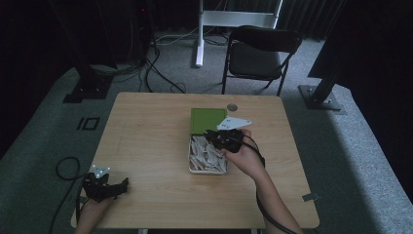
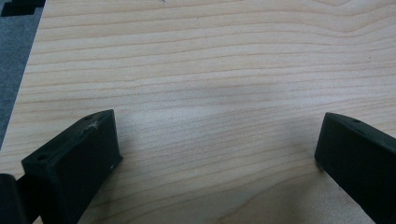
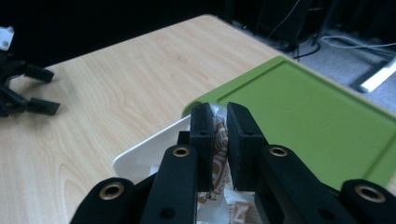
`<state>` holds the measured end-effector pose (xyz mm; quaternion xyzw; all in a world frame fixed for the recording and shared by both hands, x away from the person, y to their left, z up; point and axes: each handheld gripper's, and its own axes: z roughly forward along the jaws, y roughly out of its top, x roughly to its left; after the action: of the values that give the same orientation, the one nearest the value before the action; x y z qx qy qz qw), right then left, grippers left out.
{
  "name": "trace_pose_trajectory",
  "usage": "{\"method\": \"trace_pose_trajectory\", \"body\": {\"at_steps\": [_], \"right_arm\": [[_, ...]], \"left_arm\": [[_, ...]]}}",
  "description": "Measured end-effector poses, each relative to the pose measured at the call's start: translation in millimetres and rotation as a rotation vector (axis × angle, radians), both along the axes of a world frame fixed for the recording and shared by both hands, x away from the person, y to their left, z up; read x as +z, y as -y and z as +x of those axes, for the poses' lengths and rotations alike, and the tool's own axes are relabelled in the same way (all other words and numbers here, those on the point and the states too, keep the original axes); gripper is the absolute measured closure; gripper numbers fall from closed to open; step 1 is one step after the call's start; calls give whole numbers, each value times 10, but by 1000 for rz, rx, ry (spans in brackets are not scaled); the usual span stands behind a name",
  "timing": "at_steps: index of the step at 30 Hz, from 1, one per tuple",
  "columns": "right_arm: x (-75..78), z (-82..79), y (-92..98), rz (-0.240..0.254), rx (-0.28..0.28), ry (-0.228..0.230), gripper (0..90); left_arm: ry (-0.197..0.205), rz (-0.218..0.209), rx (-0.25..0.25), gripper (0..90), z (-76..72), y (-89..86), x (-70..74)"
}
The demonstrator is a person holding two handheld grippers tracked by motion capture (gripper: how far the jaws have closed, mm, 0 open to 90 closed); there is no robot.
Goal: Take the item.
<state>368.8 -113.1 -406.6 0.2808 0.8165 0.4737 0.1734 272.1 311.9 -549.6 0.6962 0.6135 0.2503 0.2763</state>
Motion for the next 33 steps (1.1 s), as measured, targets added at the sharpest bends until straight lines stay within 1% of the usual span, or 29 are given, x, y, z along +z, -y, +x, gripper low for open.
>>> {"method": "trace_pose_trajectory", "body": {"at_steps": [1,2,3,5,6,7,10,11,12,13,14,15,17,18,22,24,25,27,32,33], "right_arm": [[10,0,17,-4,-2,5,816],[25,-1,39,6,-17,15,816],[38,1,60,5,-19,11,816],[70,6,112,17,-53,29,816],[86,10,139,14,-62,24,816],[101,13,166,23,-82,34,816],[134,33,250,21,-144,52,816],[139,41,281,24,-169,64,816],[142,48,309,16,-192,71,817],[142,60,337,13,-203,73,816],[141,70,368,22,-220,76,816],[137,79,391,16,-229,77,817],[128,99,443,27,-257,80,817],[121,112,466,27,-266,74,817],[77,178,575,46,-342,67,817],[41,219,625,37,-365,58,816],[16,239,648,43,-377,62,816],[-32,286,688,29,-396,54,816],[-143,419,781,11,-456,36,816],[-164,443,799,17,-468,32,816]], "left_arm": [[0,0,0,7,0,0,0],[0,0,0,7,0,0,0],[0,0,0,7,0,0,0],[0,0,0,7,0,0,0],[0,0,0,7,0,0,0],[0,0,0,6,0,0,0],[0,1,0,7,0,0,0],[0,-1,1,7,0,1,0],[1,-3,2,7,0,2,-1],[1,-2,2,7,0,2,-1],[-1,-1,0,7,-1,1,0],[-1,-1,0,7,-1,1,0],[-1,0,0,7,-1,0,0],[-1,0,0,7,-1,0,0],[0,0,0,7,0,0,0],[-2,0,0,7,-1,0,1],[-2,0,0,7,-1,0,0],[-1,0,0,7,-1,0,0],[-2,0,0,7,-1,0,1],[-2,0,-1,7,-1,0,1]]}}
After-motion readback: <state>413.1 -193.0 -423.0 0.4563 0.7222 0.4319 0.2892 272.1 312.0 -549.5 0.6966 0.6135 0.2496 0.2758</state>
